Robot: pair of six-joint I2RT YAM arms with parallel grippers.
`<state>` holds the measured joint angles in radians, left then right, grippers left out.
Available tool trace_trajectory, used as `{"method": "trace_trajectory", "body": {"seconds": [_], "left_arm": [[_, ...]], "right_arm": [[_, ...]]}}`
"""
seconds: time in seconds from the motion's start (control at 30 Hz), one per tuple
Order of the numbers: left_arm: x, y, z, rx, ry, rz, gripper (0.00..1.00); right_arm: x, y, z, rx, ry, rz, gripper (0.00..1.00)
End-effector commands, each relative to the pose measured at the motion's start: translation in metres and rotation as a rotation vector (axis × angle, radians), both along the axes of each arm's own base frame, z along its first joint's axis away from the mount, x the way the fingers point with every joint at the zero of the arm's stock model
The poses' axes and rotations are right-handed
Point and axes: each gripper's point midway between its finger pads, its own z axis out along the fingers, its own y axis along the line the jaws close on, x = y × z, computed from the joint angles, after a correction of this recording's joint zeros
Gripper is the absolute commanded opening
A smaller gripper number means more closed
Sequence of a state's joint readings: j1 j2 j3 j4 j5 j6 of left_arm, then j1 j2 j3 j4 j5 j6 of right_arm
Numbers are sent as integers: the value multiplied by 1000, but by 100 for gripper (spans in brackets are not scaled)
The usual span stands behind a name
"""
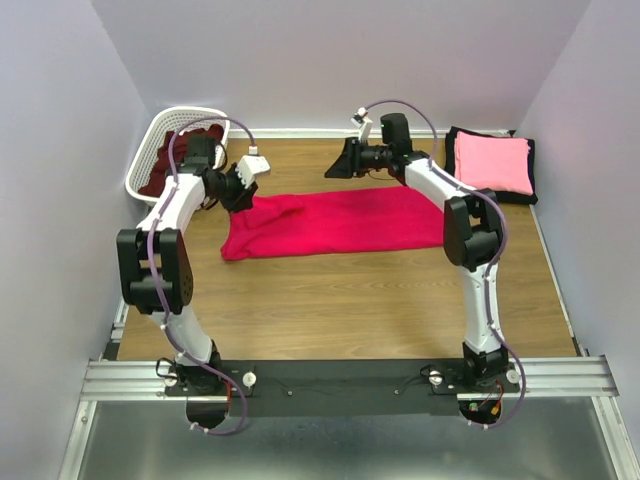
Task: Fold and stack the t-shirts
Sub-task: Fold the tshirt
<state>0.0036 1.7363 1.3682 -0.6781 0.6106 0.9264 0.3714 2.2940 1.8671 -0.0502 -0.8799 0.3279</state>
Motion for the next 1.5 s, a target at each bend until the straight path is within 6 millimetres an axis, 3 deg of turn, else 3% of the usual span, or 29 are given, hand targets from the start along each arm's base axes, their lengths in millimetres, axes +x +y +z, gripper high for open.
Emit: {"method": "trace_trajectory", "body": {"seconds": [0.0,0.03,0.07,0.23,0.33,0.4,0.63,0.83,0.97,1.1,1.17,1.27,1.47], "left_arm": [[23,-40,9,-176,64,29,42],[35,-46,20,-198,50,33,43],[41,-51,12,-212,79,35,43],[81,-80,21,-186,16,82,40],[90,-90,-6,-140,60,78,40],[88,-98,-16,-116,80,57,39],[46,-114,-55,-27,151,-25,33],[27,-122,-31,-58,125,-124,30],[22,-118,-17,-46,130,-178,29],[41,-100,-8,-43,97,-104,29],[56,-82,-15,2,84,-26,29],[62,-68,-29,42,94,15,29],[42,-52,-57,136,143,21,28]], "right_arm": [[-8,-8,-9,-35,33,14,48],[-8,-10,-10,-41,36,6,47],[-10,-12,-10,-46,41,1,46],[-6,-33,-12,-61,44,-35,44],[-4,-46,-17,-69,57,-57,44],[-4,-52,-19,-75,61,-62,44],[2,-58,-14,-79,39,-68,44],[3,-56,-16,-75,51,-65,43],[5,-55,-14,-70,47,-64,44],[9,-53,-9,-57,47,-61,43],[11,-51,-9,-49,52,-58,43],[15,-48,-8,-32,70,-55,43],[23,-39,-6,-11,80,-51,43]]}}
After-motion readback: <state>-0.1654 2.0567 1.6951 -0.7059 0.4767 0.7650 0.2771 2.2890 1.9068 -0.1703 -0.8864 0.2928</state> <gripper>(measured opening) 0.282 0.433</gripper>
